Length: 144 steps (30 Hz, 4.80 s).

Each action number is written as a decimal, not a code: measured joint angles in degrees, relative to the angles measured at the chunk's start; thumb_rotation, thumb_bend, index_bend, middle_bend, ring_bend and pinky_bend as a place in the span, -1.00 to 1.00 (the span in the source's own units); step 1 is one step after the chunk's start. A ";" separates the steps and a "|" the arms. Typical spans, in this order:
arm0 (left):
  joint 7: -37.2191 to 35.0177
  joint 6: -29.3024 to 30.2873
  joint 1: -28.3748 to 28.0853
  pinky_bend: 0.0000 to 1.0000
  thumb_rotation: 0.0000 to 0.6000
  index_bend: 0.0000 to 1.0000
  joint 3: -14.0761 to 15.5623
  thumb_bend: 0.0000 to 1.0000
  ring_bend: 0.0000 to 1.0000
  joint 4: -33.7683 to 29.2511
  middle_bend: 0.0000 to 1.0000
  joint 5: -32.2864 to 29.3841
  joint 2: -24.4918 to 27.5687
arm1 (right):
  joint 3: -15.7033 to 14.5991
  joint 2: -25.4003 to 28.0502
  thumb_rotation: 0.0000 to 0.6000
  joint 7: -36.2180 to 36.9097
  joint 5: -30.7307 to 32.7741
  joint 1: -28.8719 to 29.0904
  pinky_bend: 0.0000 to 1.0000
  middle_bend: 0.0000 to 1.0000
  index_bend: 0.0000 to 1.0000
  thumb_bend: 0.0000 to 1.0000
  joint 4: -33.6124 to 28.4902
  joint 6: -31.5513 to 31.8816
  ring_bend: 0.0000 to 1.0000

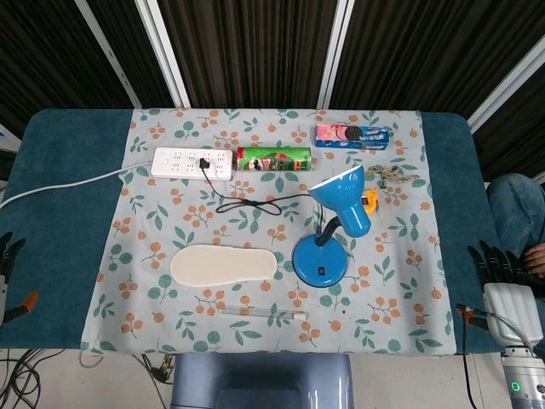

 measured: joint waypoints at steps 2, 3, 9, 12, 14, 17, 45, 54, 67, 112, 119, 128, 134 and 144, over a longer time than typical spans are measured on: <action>-0.11 0.02 0.02 -0.71 1.00 -0.80 0.00 -0.50 -1.00 -0.01 -1.00 0.01 0.05 | -0.02 0.06 1.00 0.00 0.06 -0.01 -1.00 -0.97 -0.92 -0.62 -0.13 -0.08 -1.00; -0.12 0.04 0.03 -0.71 1.00 -0.80 0.01 -0.50 -1.00 -0.02 -1.00 0.04 0.05 | -0.05 0.08 1.00 0.00 0.06 0.00 -1.00 -0.97 -0.92 -0.62 -0.18 -0.15 -1.00; -0.02 -0.13 -0.02 -0.71 1.00 -0.80 -0.03 -0.50 -1.00 -0.01 -1.00 -0.12 0.01 | -0.20 -0.01 1.00 0.18 0.16 0.20 -1.00 -0.97 -0.91 -0.62 0.03 -0.85 -1.00; 0.07 -0.25 -0.05 -0.71 1.00 -0.80 -0.04 -0.50 -1.00 -0.02 -1.00 -0.24 0.01 | -0.28 -0.03 1.00 0.53 0.03 0.29 -1.00 -0.97 -0.91 -0.63 0.10 -1.07 -1.00; 0.09 -0.21 -0.05 -0.71 1.00 -0.80 -0.06 -0.50 -1.00 -0.07 -1.00 -0.25 0.00 | -0.40 0.02 1.00 0.67 -0.17 0.32 -1.00 -0.97 -0.92 -0.62 0.03 -1.18 -1.00; 0.04 -0.26 -0.03 -0.71 1.00 -0.80 -0.08 -0.50 -1.00 -0.12 -1.00 -0.35 0.03 | -0.75 0.29 1.00 1.00 -0.75 0.35 -1.00 -0.97 -0.92 -0.62 -0.46 -1.37 -0.99; -0.38 -0.93 -0.09 -0.71 1.00 -0.80 -0.07 -0.50 -1.00 -0.62 -1.00 -0.94 0.44 | -0.09 -6.57 1.00 -6.94 7.31 15.89 0.12 0.34 -0.92 -0.35 -6.56 -26.35 0.47; -0.52 -1.26 -0.17 -0.71 1.00 -0.80 -0.06 -0.50 -1.00 -0.65 -1.00 -1.14 0.52 | -0.50 -11.62 1.00 -12.07 12.19 18.61 0.32 0.37 -0.92 -0.30 -6.27 -28.85 0.47; -0.43 -1.24 -0.19 -0.71 1.00 -0.80 -0.17 -0.50 -1.00 -0.69 -1.00 -1.39 0.46 | -0.47 -15.46 1.00 -16.02 18.88 22.01 0.54 0.37 -0.92 -0.28 -5.16 -30.32 0.47; -0.55 -1.29 -0.19 -0.71 1.00 -0.80 -0.30 -0.50 -1.00 -0.65 -1.00 -1.83 0.60 | -2.95 -17.88 1.00 -15.46 22.39 26.82 0.92 0.37 -0.91 -0.28 -4.18 -30.55 0.47; -0.51 -1.35 -0.20 -0.71 1.00 -0.80 -0.31 -0.50 -1.00 -0.71 -1.00 -1.94 0.63 | -3.27 -18.27 1.00 -15.82 23.27 27.40 0.95 0.37 -0.92 -0.28 -3.94 -30.63 0.47; -0.53 -1.42 -0.20 -0.71 1.00 -0.80 -0.29 -0.50 -1.00 -0.75 -1.00 -2.00 0.70 | -3.88 -17.97 1.00 -16.40 25.12 28.50 1.00 0.37 -0.91 -0.28 -3.74 -31.93 0.47; -0.59 -1.40 -0.19 -0.71 1.00 -0.80 -0.28 -0.50 -1.00 -0.78 -1.00 -1.98 0.71 | -4.14 -16.58 1.00 -16.56 27.82 30.11 1.00 0.37 -0.92 -0.28 -4.73 -34.49 0.47; -0.58 -1.39 -0.15 -0.71 1.00 -0.80 -0.17 -0.50 -1.00 -0.81 -1.00 -1.82 0.78 | -1.79 -12.51 1.00 -14.95 25.22 29.11 1.00 0.24 -0.92 -0.28 -9.14 -27.03 0.34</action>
